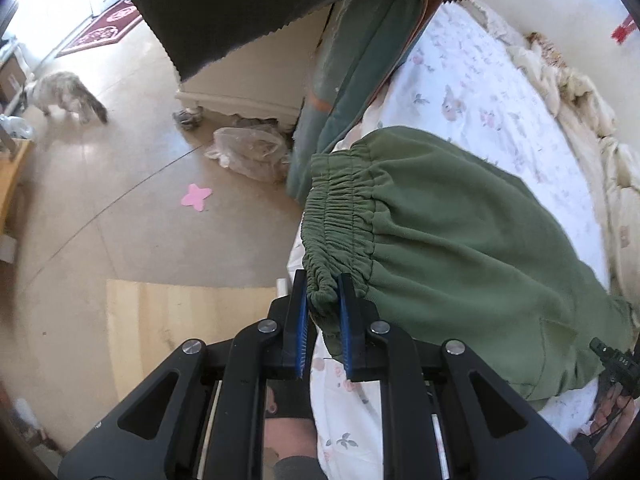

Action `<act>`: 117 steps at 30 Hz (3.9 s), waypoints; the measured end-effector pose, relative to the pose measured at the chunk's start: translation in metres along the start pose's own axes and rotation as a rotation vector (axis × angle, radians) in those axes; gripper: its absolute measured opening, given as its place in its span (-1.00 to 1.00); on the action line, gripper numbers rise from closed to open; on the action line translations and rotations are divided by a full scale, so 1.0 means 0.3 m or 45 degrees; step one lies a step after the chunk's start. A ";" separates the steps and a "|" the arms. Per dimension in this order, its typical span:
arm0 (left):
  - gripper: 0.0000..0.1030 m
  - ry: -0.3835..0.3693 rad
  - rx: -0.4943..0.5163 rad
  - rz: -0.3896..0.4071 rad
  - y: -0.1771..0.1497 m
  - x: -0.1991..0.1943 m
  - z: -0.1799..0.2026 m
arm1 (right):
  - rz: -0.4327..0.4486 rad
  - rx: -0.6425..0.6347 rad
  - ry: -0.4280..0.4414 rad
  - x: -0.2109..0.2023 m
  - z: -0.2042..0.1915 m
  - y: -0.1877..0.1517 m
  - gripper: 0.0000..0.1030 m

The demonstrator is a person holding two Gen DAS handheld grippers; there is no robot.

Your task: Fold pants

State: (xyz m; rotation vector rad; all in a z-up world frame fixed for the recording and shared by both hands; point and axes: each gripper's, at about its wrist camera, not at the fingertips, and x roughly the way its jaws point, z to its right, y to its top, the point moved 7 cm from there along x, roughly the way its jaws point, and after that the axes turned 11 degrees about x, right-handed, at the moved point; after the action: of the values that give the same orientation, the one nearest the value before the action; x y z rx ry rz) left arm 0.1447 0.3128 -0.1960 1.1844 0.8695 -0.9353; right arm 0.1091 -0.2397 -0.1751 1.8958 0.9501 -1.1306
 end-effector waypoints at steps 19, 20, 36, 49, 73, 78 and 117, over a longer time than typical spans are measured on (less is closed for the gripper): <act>0.10 0.215 -0.068 0.007 0.074 -0.162 0.025 | 0.394 0.421 -0.303 -0.534 0.837 0.671 0.20; 0.10 0.195 -0.045 0.016 0.097 -0.175 0.067 | 0.378 0.388 -0.342 -0.528 0.851 0.713 0.19; 0.20 -0.071 0.308 0.069 0.139 -0.177 0.741 | 0.014 -0.068 -0.757 -0.179 0.953 0.986 -0.99; 0.20 -0.009 0.068 0.013 0.114 -0.135 0.586 | 0.238 -0.080 -0.774 -0.239 0.924 1.027 -0.69; 0.20 0.210 0.493 -0.203 -0.143 0.262 0.985 | -0.161 -0.356 -0.248 0.220 0.111 0.111 0.04; 0.20 0.172 0.503 -0.295 -0.160 0.267 0.965 | -0.209 -0.176 -0.283 0.147 0.262 0.166 0.05; 0.71 -0.078 -0.769 0.166 -0.100 -0.061 -0.071 | -0.228 0.027 0.025 0.107 0.173 0.202 0.08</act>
State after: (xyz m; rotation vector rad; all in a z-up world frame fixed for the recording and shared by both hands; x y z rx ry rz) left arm 0.1088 0.3325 -0.1933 0.6765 0.9266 -0.5391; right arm 0.1525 -0.3051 -0.2103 1.8711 1.1413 -1.2308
